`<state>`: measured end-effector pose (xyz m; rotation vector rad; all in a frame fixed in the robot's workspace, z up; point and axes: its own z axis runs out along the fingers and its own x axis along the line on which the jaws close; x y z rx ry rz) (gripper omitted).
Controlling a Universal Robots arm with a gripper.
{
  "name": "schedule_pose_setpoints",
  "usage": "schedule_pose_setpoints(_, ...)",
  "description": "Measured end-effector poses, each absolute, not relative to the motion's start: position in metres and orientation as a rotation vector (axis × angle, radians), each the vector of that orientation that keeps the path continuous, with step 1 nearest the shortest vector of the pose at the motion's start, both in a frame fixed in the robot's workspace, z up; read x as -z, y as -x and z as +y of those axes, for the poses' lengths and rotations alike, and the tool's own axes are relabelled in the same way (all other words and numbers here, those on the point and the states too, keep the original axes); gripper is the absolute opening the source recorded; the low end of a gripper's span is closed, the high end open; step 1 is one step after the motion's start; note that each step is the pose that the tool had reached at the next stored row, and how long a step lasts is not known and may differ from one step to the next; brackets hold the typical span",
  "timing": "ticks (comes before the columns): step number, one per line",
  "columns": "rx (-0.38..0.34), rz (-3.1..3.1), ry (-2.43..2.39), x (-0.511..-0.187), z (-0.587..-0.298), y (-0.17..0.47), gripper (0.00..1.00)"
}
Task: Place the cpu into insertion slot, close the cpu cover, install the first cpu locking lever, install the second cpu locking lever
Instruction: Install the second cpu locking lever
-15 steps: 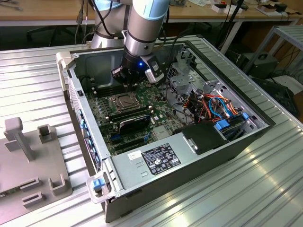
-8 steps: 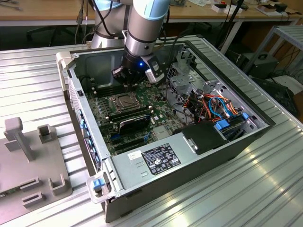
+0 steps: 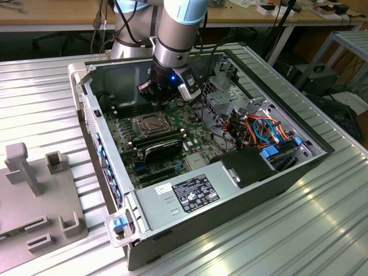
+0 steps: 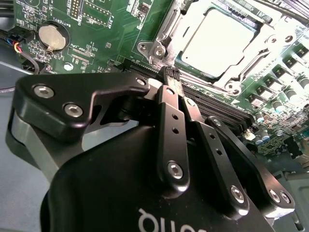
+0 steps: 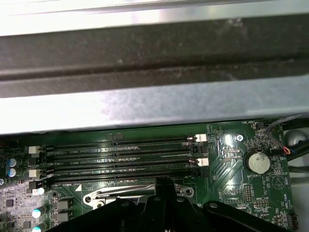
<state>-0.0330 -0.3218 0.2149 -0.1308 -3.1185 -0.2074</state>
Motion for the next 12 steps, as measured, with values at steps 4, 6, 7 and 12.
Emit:
schedule_pose_setpoints(4,0.207,-3.118,0.131,-0.2165,-0.3218,0.033,0.11)
schedule_pose_setpoints(6,0.207,-3.118,0.131,-0.2189,-0.3218,0.0328,0.11)
schedule_pose_setpoints(7,0.207,-3.118,0.131,-0.2209,-0.3218,0.0328,0.11)
schedule_pose_setpoints(12,0.207,-3.118,0.131,-0.2231,-0.3252,0.0327,0.11)
